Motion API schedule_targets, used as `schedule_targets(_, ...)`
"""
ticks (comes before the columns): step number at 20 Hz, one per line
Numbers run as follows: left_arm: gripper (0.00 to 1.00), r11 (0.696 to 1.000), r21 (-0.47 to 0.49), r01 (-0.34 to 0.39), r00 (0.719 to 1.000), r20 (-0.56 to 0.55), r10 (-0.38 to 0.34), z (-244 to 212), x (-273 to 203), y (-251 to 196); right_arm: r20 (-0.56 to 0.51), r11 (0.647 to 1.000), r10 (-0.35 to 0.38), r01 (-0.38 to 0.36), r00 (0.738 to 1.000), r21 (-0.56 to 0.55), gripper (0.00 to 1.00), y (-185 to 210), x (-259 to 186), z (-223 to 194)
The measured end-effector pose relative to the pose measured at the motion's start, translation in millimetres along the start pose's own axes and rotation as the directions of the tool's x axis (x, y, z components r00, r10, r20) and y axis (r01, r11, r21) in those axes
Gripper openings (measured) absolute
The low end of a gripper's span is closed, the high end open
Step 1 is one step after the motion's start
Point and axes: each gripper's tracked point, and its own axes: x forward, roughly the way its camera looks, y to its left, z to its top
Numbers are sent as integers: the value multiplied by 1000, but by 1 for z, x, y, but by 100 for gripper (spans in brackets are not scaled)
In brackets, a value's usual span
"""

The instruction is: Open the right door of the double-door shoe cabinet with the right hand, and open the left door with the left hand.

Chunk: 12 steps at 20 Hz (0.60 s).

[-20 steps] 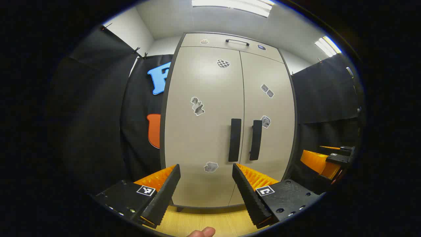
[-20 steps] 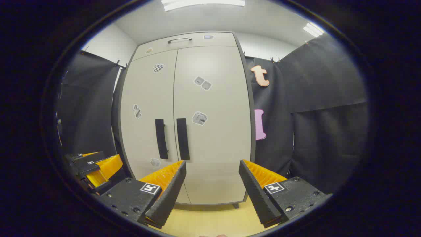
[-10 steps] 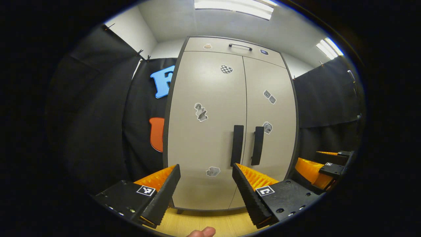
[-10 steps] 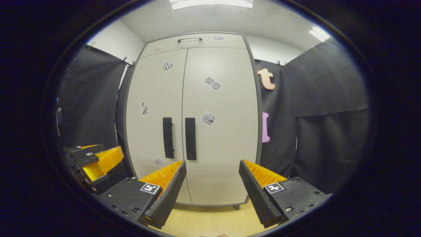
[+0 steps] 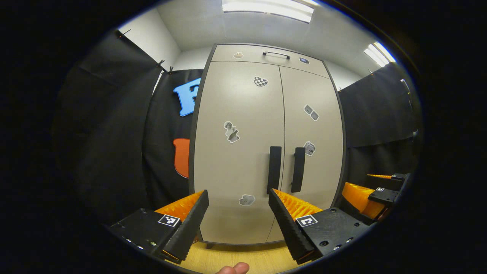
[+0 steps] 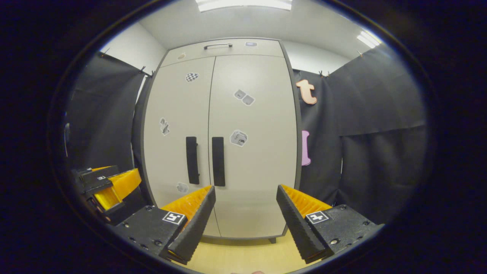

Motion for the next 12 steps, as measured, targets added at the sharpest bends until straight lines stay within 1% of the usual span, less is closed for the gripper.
schedule_targets(1,95,1000,2,-1,1000,-1,1,0,0,0,-4,1000,1,-1,1000,2,100,1,1,-1)
schedule_targets(2,95,1000,1,0,1000,-2,0,0,1,0,-7,1000,1,-1,1000,5,100,2,3,-2)
schedule_targets(3,95,1000,-2,4,1000,-4,-4,-1,1,-1,-7,1000,-2,2,1000,10,97,1,5,-2)
schedule_targets(5,95,1000,-6,14,1000,-12,-14,-3,1,-2,-13,1000,0,0,1000,20,100,2,11,-1)
schedule_targets(7,95,1000,3,21,1000,-23,-21,-7,2,-2,-12,999,10,-9,1000,31,100,6,22,4)
schedule_targets(11,95,999,11,30,999,-32,-30,-13,-4,0,-16,997,51,-50,999,57,100,24,58,13)
schedule_targets(12,95,999,10,36,999,-36,-35,-16,-6,-1,-24,996,62,-60,998,59,97,29,69,15)
